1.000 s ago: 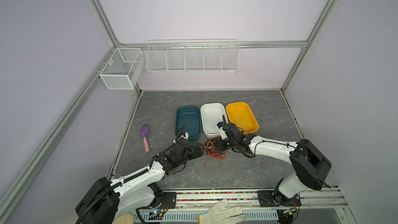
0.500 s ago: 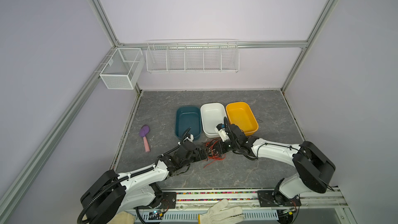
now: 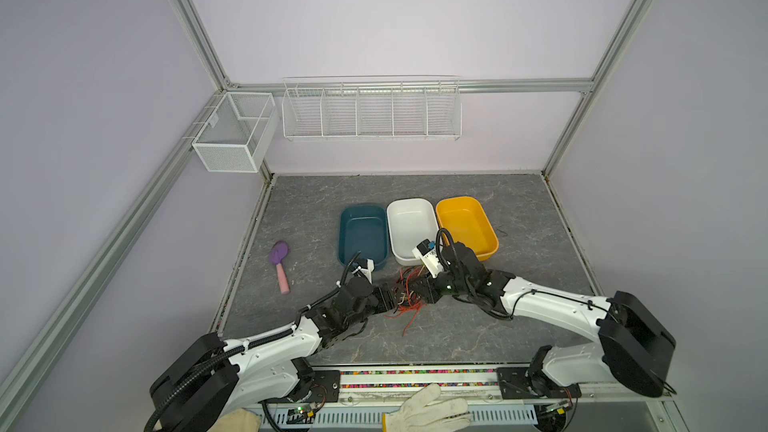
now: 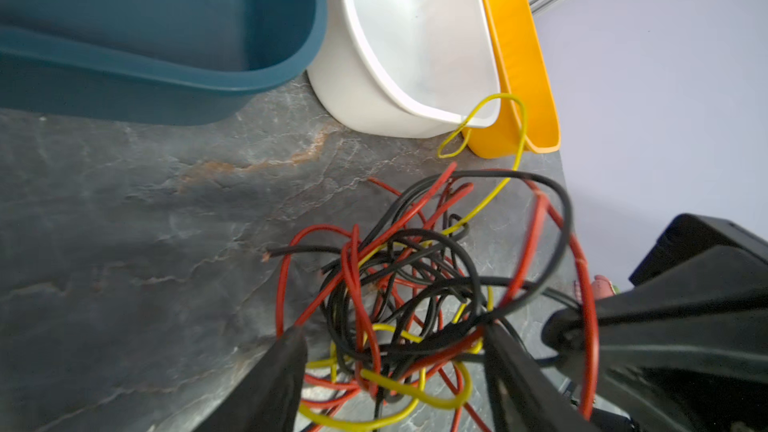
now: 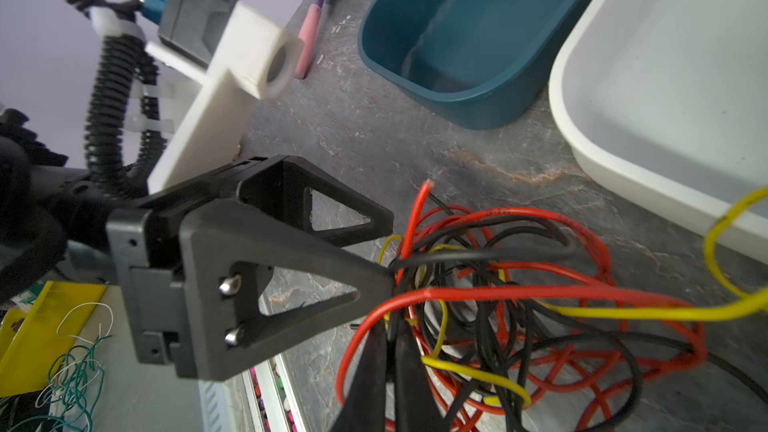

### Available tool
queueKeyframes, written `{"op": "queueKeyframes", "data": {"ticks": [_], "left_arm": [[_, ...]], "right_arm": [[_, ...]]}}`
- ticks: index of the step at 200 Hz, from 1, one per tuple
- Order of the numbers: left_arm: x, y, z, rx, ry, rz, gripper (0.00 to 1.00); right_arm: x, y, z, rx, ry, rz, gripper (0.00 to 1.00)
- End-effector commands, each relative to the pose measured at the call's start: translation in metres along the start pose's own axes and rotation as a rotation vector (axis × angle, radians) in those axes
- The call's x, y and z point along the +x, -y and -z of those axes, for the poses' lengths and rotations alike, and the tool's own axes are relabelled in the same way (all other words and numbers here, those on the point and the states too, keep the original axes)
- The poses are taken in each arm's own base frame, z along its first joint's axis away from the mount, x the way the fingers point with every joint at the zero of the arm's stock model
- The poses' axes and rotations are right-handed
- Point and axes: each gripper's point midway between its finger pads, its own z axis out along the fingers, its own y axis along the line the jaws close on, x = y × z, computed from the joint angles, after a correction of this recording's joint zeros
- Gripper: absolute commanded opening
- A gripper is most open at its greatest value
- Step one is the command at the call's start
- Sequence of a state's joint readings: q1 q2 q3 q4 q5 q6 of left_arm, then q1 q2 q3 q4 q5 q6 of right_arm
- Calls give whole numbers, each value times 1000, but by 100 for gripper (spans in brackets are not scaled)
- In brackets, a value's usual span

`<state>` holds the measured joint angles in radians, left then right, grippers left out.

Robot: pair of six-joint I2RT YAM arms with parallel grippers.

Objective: Untangle the cables

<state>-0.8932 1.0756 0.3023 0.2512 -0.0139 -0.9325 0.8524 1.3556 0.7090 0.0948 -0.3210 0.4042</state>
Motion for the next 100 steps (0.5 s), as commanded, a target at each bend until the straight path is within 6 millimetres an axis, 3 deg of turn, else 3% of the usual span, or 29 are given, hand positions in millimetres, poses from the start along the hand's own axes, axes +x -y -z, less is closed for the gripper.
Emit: {"op": "queueKeyframes", "data": {"ticks": [1, 39, 100], "left_arm": [[-1, 4, 2, 30, 14, 12, 62], [3, 3, -3, 40, -1, 26, 53], [11, 1, -12, 40, -32, 37, 26]], "right_arm": [[-9, -18, 9, -59, 49, 68, 7], [-12, -24, 17, -74, 83, 86, 7], [-15, -25, 27, -54, 111, 109, 7]]}}
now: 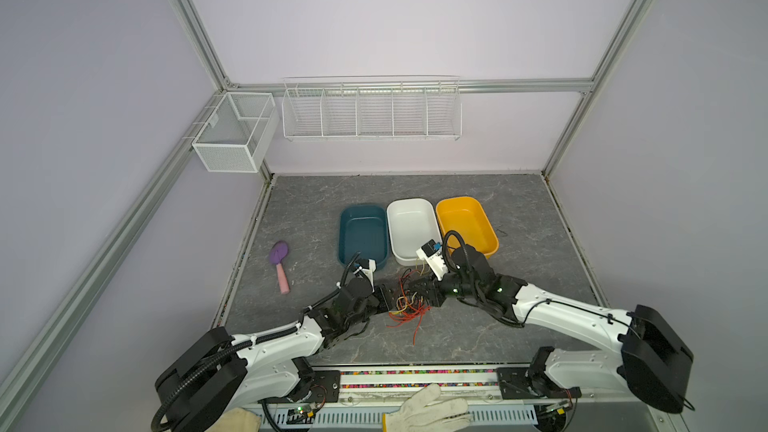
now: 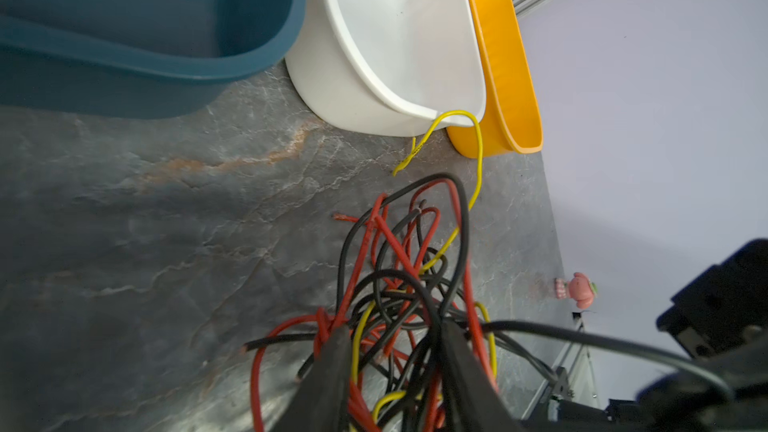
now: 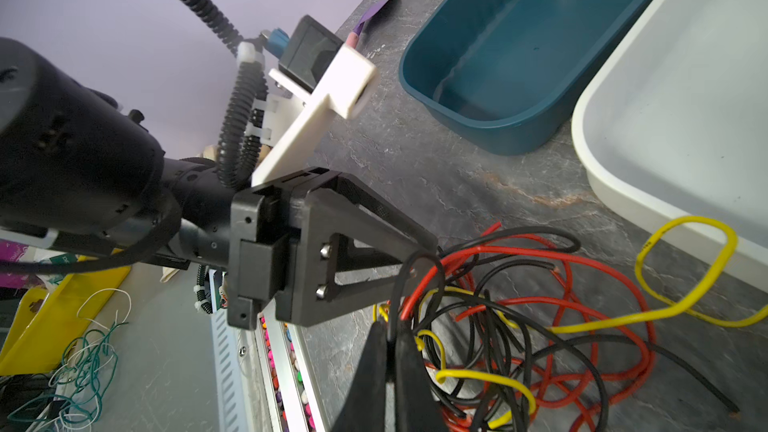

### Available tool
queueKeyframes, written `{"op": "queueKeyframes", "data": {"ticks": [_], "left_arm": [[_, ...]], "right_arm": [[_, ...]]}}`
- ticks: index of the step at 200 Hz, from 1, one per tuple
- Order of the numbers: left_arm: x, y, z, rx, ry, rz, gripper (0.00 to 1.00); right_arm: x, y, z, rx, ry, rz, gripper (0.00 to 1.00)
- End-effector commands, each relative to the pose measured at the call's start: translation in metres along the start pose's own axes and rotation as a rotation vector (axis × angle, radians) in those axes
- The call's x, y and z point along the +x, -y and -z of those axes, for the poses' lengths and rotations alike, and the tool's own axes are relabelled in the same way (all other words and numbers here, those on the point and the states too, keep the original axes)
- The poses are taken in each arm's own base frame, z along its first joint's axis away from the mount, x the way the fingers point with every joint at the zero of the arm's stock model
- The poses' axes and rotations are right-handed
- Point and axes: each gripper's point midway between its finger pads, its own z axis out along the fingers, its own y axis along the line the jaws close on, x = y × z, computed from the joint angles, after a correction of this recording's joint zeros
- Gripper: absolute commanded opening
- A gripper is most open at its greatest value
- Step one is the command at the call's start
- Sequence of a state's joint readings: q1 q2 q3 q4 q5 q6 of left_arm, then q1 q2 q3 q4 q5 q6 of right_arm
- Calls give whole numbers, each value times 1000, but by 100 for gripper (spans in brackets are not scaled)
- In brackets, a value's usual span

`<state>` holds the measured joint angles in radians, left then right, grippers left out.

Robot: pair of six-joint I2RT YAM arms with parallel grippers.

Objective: Untangle the cables

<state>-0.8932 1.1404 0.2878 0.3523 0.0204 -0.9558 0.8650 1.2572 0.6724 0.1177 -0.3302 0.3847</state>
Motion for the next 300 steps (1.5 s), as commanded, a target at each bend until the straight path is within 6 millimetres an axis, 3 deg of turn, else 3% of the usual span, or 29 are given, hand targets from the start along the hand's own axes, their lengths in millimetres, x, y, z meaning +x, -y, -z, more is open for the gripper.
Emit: {"op": "queueKeyframes", "data": {"ticks": [1, 37, 107, 199, 209, 297, 300], "left_arm": [[6, -2, -3, 2, -17, 15, 25], [10, -9, -5, -23, -29, 15, 0], [10, -22, 3, -75, -15, -4, 0], [3, -34, 31, -110, 51, -13, 0], [12, -49, 32, -137, 38, -9, 0], [16, -62, 34, -190, 28, -32, 0], [16, -63, 33, -195, 27, -32, 0]], "right_arm": [[-8, -6, 8, -7, 49, 53, 7], [-14, -8, 20, 8, 95, 76, 7], [-26, -9, 43, 63, 164, 113, 7], [-59, -6, 104, 252, 279, 97, 7], [-63, -10, 111, 256, 286, 98, 7], [-84, -39, 170, 249, 385, 123, 7], [-92, -46, 179, 240, 413, 128, 7]]}}
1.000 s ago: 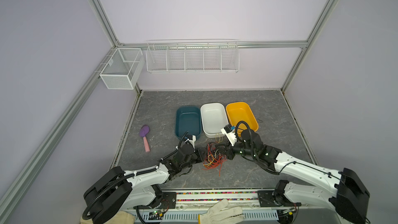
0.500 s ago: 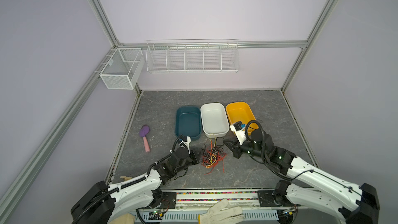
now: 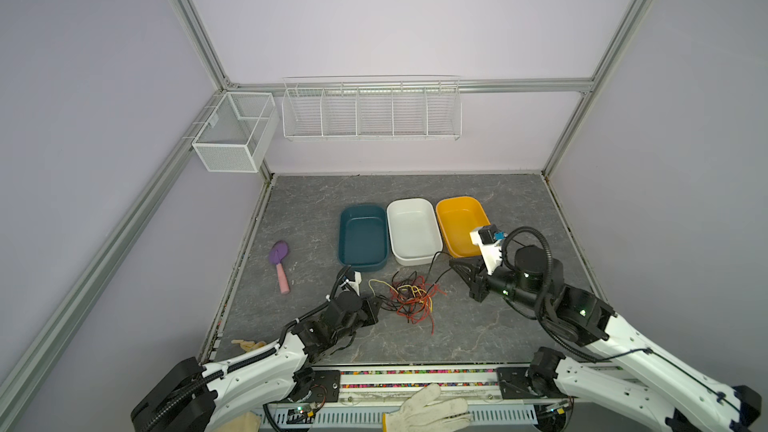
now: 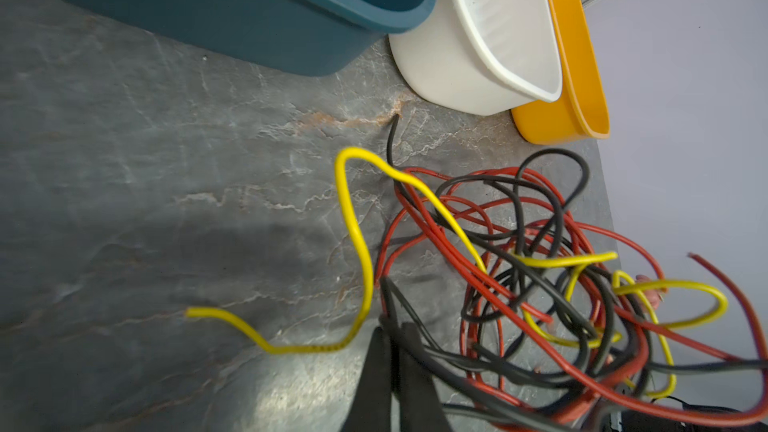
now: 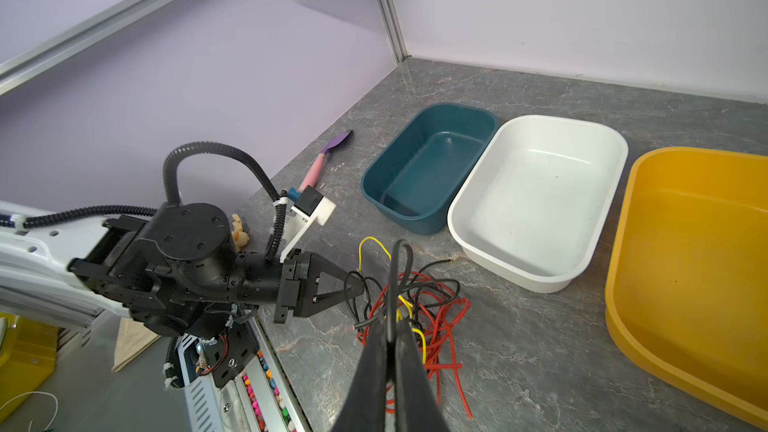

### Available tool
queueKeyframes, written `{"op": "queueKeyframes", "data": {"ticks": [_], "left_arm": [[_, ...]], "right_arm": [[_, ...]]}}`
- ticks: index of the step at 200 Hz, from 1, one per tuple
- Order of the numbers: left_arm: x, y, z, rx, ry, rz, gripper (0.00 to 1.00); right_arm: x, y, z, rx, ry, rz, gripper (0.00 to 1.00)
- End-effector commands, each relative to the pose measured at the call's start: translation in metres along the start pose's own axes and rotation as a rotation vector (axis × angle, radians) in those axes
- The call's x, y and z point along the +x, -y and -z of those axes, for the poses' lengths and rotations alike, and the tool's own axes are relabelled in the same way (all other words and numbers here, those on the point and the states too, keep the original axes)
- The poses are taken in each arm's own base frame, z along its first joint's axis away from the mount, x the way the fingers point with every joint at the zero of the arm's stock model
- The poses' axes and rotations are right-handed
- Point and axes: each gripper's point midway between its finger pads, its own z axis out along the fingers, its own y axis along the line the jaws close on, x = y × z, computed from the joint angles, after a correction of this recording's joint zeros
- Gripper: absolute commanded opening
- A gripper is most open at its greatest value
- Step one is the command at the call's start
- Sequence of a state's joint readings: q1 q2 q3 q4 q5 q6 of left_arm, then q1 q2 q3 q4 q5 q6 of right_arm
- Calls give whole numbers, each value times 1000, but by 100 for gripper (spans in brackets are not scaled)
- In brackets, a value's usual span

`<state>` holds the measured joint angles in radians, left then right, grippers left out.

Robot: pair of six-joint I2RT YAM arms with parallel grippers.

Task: Untangle the cables
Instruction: 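Pull the black wire from the pile with the right gripper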

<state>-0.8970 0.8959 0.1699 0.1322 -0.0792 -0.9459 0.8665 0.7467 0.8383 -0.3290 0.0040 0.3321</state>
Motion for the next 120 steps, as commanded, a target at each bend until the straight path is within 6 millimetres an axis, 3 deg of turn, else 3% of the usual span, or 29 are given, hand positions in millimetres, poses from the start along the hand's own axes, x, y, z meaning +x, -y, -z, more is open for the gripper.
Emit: {"op": "queueKeyframes", "data": {"ticks": [1, 78, 120], "left_arm": [[4, -16, -1, -66, -2, -18, 0], [6, -33, -3, -144, 1, -16, 0], [7, -33, -2, -147, -4, -10, 0]], "right_arm": [[-31, -5, 25, 10, 91, 15, 7], [-78, -10, 81, 64, 196, 41, 7], [-87, -18, 87, 42, 190, 46, 7]]}}
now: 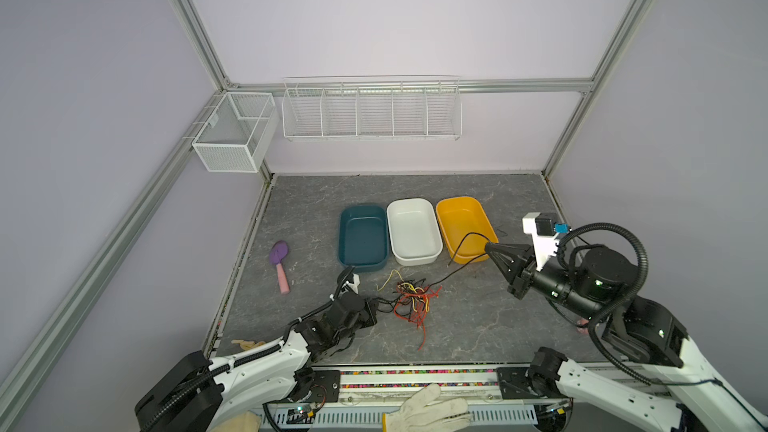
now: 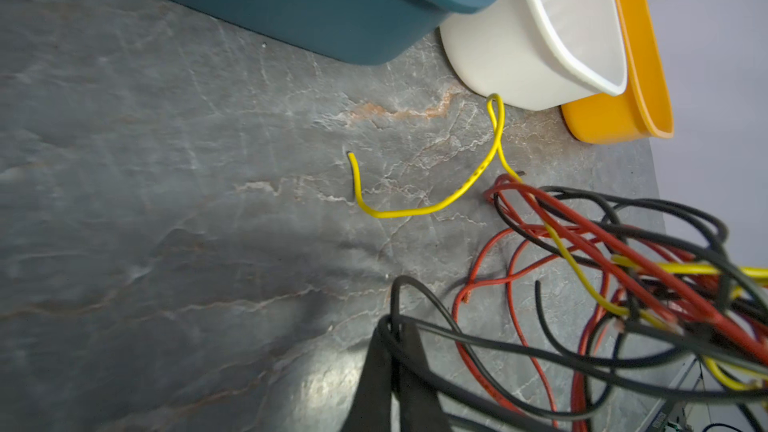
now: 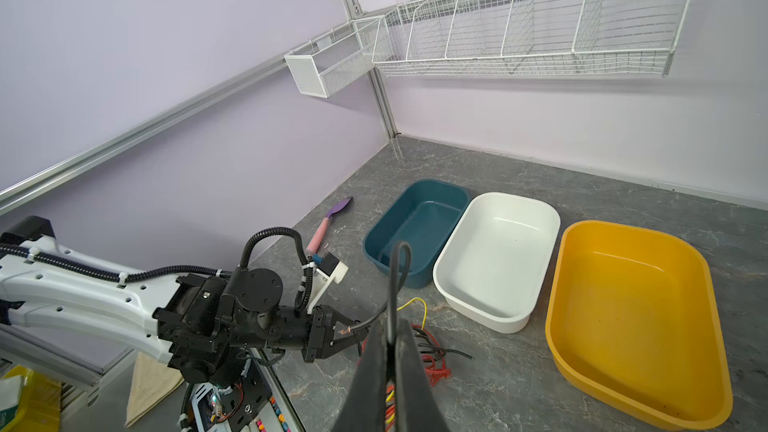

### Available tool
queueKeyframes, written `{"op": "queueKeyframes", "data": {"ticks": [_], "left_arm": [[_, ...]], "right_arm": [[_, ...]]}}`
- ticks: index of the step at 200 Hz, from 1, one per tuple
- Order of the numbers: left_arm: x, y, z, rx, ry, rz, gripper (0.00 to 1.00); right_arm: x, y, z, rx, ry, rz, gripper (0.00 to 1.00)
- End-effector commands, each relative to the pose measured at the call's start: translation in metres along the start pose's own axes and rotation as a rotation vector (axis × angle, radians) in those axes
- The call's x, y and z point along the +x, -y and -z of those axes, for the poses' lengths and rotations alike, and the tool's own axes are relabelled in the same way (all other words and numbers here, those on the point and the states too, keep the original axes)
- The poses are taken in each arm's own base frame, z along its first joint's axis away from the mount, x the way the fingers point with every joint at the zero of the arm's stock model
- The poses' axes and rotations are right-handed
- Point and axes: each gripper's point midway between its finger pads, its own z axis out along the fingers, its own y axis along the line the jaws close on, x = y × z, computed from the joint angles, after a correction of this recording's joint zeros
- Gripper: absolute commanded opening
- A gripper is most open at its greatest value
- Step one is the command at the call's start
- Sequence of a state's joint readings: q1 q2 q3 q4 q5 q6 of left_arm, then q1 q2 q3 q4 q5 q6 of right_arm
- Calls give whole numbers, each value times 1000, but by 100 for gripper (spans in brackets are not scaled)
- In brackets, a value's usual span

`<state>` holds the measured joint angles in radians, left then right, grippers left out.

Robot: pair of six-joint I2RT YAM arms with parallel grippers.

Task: Untangle the cables
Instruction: 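Pull the black wire from the pile with the right gripper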

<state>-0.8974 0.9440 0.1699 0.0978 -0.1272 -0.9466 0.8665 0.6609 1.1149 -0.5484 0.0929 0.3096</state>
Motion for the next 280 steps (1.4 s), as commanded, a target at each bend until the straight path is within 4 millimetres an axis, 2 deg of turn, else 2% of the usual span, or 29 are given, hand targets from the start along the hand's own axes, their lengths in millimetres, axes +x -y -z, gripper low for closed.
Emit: {"op": "queueKeyframes", "data": {"ticks": [1, 66, 112, 149, 152, 157, 212, 225, 245, 267, 280], "left_arm": [[2, -13, 0, -53, 2, -1, 0], [-1, -39, 4, -172, 44, 8, 0], [-1, -39, 0, -192, 37, -3, 0], [-1, -35, -3, -182, 27, -16, 0], [-8, -23, -3, -158, 40, -14, 0], [-12, -17, -4, -145, 44, -17, 0], [-32, 15, 2, -92, 64, -115, 0], [-39, 23, 6, -91, 71, -152, 8], [-50, 37, 12, -73, 70, -212, 29], [-64, 43, 21, -84, 77, -247, 53], [-73, 48, 27, -81, 80, -258, 64]], "right_arm": [[-14, -3, 7, 2, 27, 21, 7], [-57, -10, 38, 19, 79, 72, 7], [-80, -12, 56, 41, 113, 89, 7], [-84, -12, 55, 46, 108, 97, 7], [-84, -12, 54, 49, 108, 98, 7], [-83, -11, 53, 52, 105, 99, 7], [-82, -1, 44, 112, 112, 133, 7], [-81, 0, 40, 116, 106, 133, 7], [-78, -3, 30, 102, 91, 134, 6], [-76, -5, 19, 91, 72, 133, 7], [-76, -5, 15, 92, 70, 135, 7]]}}
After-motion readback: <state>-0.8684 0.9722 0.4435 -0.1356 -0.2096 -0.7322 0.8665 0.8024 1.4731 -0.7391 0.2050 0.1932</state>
